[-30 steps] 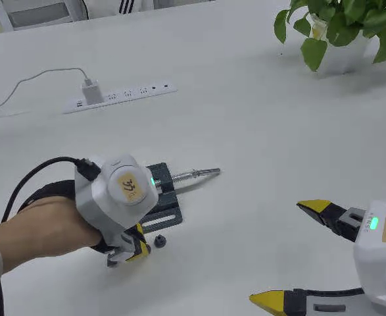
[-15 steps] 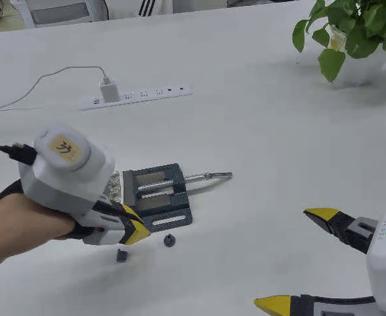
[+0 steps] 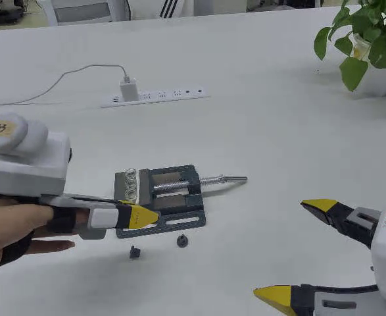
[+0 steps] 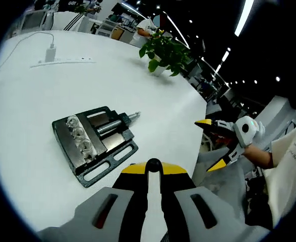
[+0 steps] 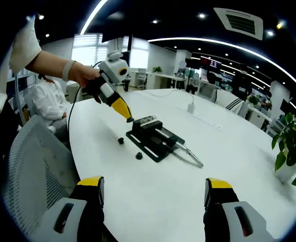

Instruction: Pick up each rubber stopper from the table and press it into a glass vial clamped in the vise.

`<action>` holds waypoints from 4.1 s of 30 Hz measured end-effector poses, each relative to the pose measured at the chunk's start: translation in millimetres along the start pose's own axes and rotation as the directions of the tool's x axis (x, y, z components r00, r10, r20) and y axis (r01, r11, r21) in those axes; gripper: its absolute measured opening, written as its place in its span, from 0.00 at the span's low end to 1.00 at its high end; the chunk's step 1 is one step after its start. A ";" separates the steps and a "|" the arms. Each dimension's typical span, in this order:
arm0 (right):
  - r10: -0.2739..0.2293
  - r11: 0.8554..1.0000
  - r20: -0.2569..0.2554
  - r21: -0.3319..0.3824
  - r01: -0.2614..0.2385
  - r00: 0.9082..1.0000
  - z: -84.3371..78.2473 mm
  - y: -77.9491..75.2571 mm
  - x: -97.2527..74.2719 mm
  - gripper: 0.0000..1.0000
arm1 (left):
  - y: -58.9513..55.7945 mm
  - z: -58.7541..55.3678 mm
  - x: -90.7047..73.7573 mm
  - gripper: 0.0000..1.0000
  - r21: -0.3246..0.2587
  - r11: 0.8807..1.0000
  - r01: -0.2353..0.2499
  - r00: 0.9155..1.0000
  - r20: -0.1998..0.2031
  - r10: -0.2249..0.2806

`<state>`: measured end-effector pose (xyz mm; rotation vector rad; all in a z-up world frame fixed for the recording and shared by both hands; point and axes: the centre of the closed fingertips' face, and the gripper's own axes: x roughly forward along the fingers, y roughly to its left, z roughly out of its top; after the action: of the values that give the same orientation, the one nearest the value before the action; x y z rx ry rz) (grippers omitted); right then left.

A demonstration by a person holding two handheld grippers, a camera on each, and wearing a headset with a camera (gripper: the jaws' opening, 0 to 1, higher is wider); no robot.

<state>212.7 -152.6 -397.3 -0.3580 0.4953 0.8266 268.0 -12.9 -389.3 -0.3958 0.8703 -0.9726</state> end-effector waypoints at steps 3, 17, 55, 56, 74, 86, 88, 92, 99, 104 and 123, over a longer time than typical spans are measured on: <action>0.025 1.000 0.019 -0.011 -0.025 1.000 10.5 2.9 3.4 0.78 | -5.7 6.3 -5.2 0.05 -0.079 0.995 0.056 0.997 0.065 -0.051; 0.162 0.980 0.072 -0.126 -0.152 0.984 56.5 23.5 27.6 0.64 | -34.1 2.4 -16.6 0.05 -0.310 0.908 0.282 0.955 0.182 -0.234; 0.467 0.881 0.222 -0.205 -0.428 0.856 128.7 84.7 39.4 0.14 | -77.0 -2.9 -38.9 0.04 -0.502 0.617 0.606 0.794 0.331 -0.511; 0.470 0.879 0.221 -0.206 -0.430 0.855 128.8 85.9 39.6 0.14 | -76.8 -3.4 -39.2 0.04 -0.502 0.617 0.606 0.794 0.329 -0.512; 0.481 0.872 0.220 -0.220 -0.437 0.849 129.2 92.0 39.1 0.08 | -77.2 -7.4 -41.0 0.04 -0.510 0.598 0.618 0.783 0.330 -0.528; 0.528 0.849 0.235 -0.172 -0.500 0.816 132.5 96.3 31.1 0.07 | -86.6 -9.7 -44.4 0.04 -0.503 0.581 0.639 0.762 0.313 -0.567; 0.538 0.843 0.243 -0.157 -0.515 0.807 133.3 97.3 29.3 0.07 | -88.5 -10.3 -45.2 0.04 -0.502 0.576 0.645 0.756 0.312 -0.575; 0.546 0.837 0.255 -0.124 -0.533 0.798 134.4 97.6 27.7 0.06 | -92.2 -10.4 -46.3 0.04 -0.498 0.573 0.651 0.751 0.312 -0.583; 0.537 0.840 0.273 -0.092 -0.534 0.798 136.0 96.1 28.0 0.06 | -93.8 -8.4 -46.8 0.04 -0.493 0.569 0.658 0.746 0.327 -0.580; 0.534 0.842 0.270 -0.084 -0.533 0.801 133.6 96.7 28.9 0.05 | -92.5 -10.3 -46.4 0.05 -0.473 0.593 0.652 0.754 0.318 -0.575; 0.538 0.840 0.233 -0.072 -0.537 0.810 122.3 97.3 33.7 0.05 | -72.2 -6.1 -46.2 0.15 -0.248 0.782 0.571 0.808 0.334 -0.484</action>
<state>191.1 -11.6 -325.2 -0.1062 0.3639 1.4086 210.9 -11.6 -325.2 -1.0911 0.6962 -1.2594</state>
